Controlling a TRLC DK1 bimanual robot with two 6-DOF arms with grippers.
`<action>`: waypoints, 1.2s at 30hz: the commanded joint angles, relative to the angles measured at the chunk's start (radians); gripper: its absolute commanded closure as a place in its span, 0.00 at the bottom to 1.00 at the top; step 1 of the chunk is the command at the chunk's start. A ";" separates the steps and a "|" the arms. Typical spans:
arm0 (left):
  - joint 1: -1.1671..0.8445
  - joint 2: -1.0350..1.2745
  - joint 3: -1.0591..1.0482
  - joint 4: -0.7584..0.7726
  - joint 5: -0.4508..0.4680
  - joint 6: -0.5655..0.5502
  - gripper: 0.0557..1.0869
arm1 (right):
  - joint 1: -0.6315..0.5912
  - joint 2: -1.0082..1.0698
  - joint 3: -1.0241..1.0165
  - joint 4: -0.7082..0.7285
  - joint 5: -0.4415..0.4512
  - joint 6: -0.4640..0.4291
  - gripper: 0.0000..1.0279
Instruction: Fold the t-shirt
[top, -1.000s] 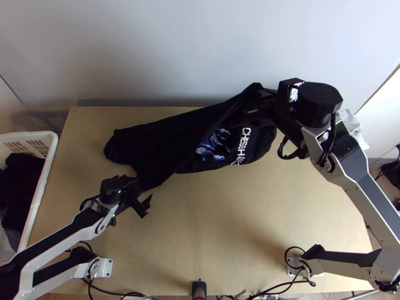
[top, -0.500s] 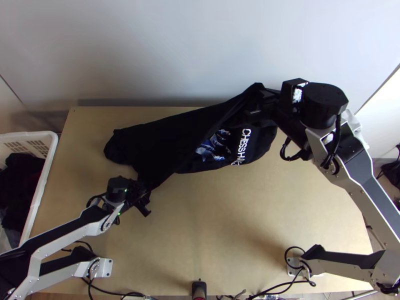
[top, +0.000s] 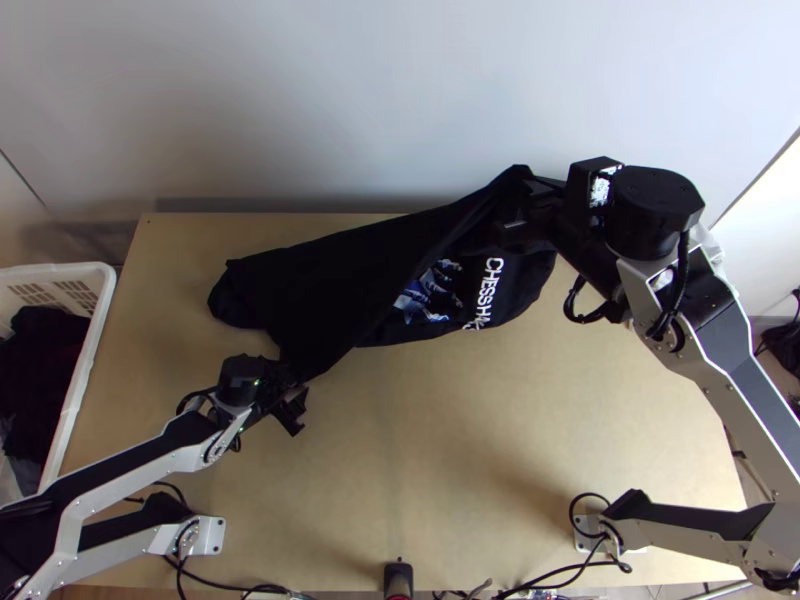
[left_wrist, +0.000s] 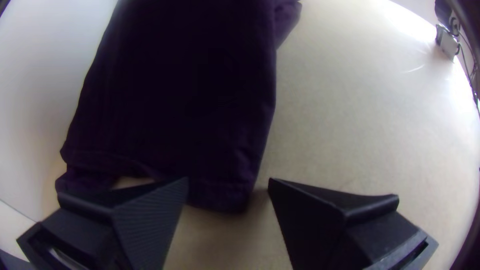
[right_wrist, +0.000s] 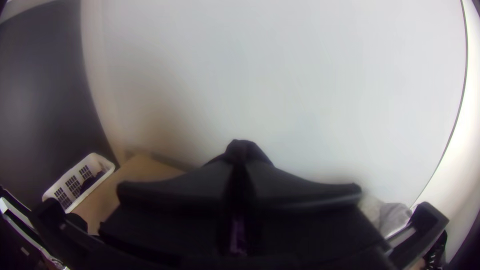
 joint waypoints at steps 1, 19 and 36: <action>0.003 0.055 0.013 0.060 -0.031 0.017 0.95 | 0.000 -0.005 0.001 0.002 -0.001 -0.001 0.97; 0.228 -0.262 0.635 -0.461 0.104 -0.428 0.96 | 0.006 -0.108 -0.042 -0.015 -0.015 -0.047 0.97; 0.340 -0.370 1.047 -0.585 0.150 -0.672 0.96 | -0.014 -0.170 0.347 -0.095 -0.038 -0.067 0.97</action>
